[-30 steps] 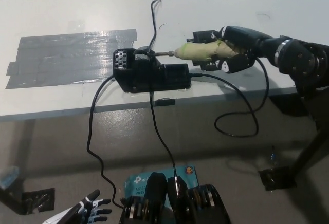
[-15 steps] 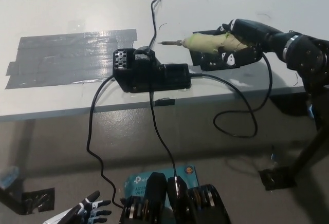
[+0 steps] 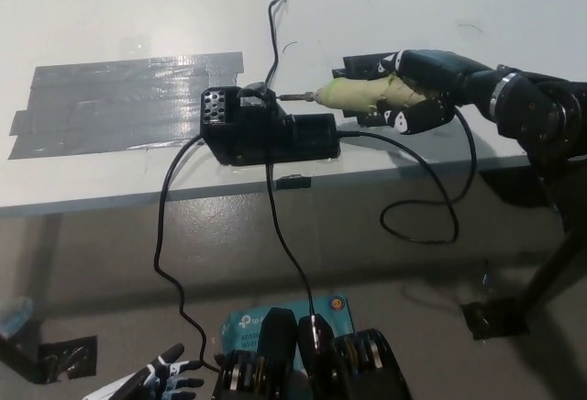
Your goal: The robot uses its right hand to grab and lift the soldering gun kept on the middle of the table and puts it in its base
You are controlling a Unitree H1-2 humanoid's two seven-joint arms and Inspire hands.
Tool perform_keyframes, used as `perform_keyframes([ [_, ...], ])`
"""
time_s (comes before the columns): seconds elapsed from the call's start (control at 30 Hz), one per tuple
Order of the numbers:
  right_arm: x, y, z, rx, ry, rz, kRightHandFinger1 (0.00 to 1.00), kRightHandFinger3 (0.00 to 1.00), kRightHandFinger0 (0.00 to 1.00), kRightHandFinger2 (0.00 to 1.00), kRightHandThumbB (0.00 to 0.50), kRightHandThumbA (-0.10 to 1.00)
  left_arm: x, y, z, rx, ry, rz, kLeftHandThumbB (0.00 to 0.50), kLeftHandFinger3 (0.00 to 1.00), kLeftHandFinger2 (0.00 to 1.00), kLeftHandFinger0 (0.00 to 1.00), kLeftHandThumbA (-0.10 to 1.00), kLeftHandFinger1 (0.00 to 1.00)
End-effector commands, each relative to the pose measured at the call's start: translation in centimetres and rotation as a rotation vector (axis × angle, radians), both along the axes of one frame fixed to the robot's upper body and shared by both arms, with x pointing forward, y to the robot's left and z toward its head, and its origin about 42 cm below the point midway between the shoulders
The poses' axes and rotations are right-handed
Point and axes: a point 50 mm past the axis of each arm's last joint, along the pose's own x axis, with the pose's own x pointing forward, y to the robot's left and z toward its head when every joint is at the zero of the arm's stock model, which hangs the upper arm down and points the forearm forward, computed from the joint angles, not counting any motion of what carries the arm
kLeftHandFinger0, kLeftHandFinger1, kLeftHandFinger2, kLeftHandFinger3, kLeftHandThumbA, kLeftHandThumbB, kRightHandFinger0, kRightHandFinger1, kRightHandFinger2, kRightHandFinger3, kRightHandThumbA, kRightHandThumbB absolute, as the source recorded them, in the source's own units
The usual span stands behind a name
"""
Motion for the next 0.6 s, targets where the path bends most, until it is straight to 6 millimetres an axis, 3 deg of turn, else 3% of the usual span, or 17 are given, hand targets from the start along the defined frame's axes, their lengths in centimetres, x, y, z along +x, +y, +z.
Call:
perform_keyframes([
  [0.0, 0.2, 1.3, 4.7, 0.01, -0.135, 0.044, 0.25, 0.2, 0.0, 0.49, 0.094, -0.1, 0.4, 0.7, 1.2, 0.02, -0.02, -0.007, 0.385, 1.0, 1.0, 1.0, 1.0, 1.0],
  [0.23, 0.3, 0.2, 5.2, 0.006, -0.16, 0.028, 0.29, 0.22, 0.0, 0.5, 0.103, -0.1, 0.2, 0.8, 1.0, 0.01, -0.007, -0.003, 0.397, 1.0, 1.0, 1.0, 1.0, 1.0],
  [0.3, 0.1, 0.2, 5.0, -0.003, -0.161, 0.028, 0.27, 0.22, 0.0, 0.48, 0.086, -0.1, 0.1, 0.7, 0.9, 0.009, -0.003, -0.008, 0.392, 1.0, 1.0, 1.0, 1.0, 1.0],
  [0.5, -0.2, 0.9, 4.4, -0.003, -0.177, 0.021, 0.28, 0.25, 0.0, 0.51, 0.099, -0.1, -0.5, 0.4, 0.3, -0.004, 0.013, 0.004, 0.394, 1.0, 1.0, 1.0, 1.0, 1.0],
  [0.57, -0.1, 1.1, 4.5, -0.027, -0.198, 0.003, 0.31, 0.28, 0.0, 0.6, 0.068, -0.1, -0.8, 0.2, 0.1, -0.008, 0.024, -0.001, 0.399, 1.0, 1.0, 1.0, 1.0, 1.0],
])
